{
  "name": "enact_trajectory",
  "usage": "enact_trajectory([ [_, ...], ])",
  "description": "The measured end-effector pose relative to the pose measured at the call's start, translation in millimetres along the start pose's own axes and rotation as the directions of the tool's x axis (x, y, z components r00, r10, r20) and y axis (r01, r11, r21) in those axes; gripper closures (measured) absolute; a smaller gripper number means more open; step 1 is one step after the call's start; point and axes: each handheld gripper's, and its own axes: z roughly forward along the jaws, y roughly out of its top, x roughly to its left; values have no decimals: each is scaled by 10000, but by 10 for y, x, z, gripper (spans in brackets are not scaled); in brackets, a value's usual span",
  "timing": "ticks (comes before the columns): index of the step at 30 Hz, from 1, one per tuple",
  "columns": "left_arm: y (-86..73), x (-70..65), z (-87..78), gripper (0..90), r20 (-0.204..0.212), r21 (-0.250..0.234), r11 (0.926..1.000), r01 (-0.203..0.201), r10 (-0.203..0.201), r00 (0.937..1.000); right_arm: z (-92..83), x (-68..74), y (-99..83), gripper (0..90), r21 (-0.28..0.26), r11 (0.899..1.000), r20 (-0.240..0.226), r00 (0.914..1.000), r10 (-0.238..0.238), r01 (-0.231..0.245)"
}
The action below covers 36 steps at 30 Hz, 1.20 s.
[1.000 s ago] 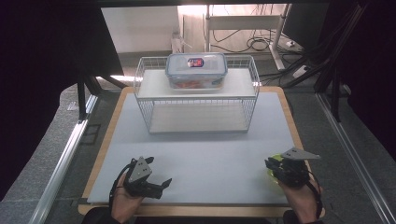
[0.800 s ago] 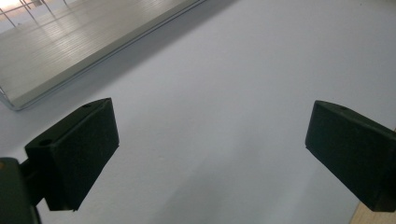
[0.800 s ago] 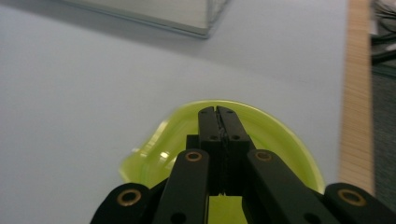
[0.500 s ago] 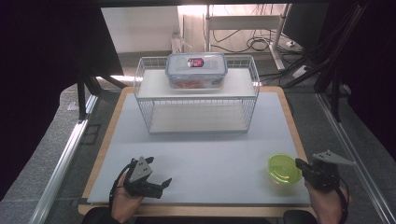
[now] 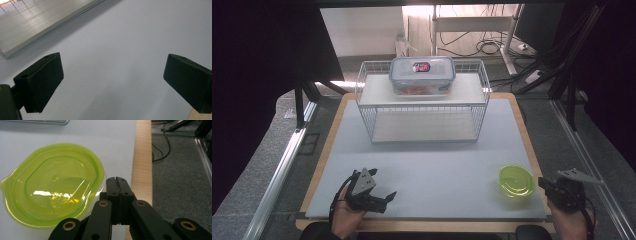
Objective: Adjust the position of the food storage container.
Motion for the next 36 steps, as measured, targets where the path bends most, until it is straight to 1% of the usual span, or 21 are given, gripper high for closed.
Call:
enact_trajectory([
  [3,-1,-1,3,27,-11,30,10000,-10,10,10000,25,22,-1,900,64,10000,-163,9999,-37,38],
  [6,-1,-2,3,27,-3,27,10000,-15,15,10000,57,43,-7,900,188,9998,-182,9998,-45,48],
  [10,0,-6,13,27,8,87,9999,-54,54,10000,96,92,-2,900,212,9998,-434,9991,-21,30],
  [12,1,-11,16,28,14,104,9999,-76,76,10000,133,140,7,899,286,9994,-624,9979,-162,180],
  [14,1,-13,18,28,20,116,9999,-85,85,10000,172,195,16,899,407,9984,-707,9968,-363,392],
  [17,1,-13,19,28,27,129,9999,-93,93,10000,215,244,22,899,538,9971,-795,9956,-487,531],
  [19,1,-12,20,28,22,151,9998,-123,123,9999,236,248,16,899,611,9968,-854,9953,-466,519],
  [24,0,-19,30,28,54,193,9997,-125,124,9999,290,226,-13,898,806,9962,-1020,9945,-233,316],
  [27,0,-21,33,28,58,214,9997,-137,135,9999,311,222,-21,893,872,9957,-1091,9938,-203,299],
  [31,-1,-21,34,28,68,227,9996,-145,143,9999,323,188,-35,885,1002,9949,-989,9951,-46,146],
  [36,-1,-22,40,28,74,285,9994,-173,171,9998,310,156,-35,880,883,9961,-955,9954,48,37],
])
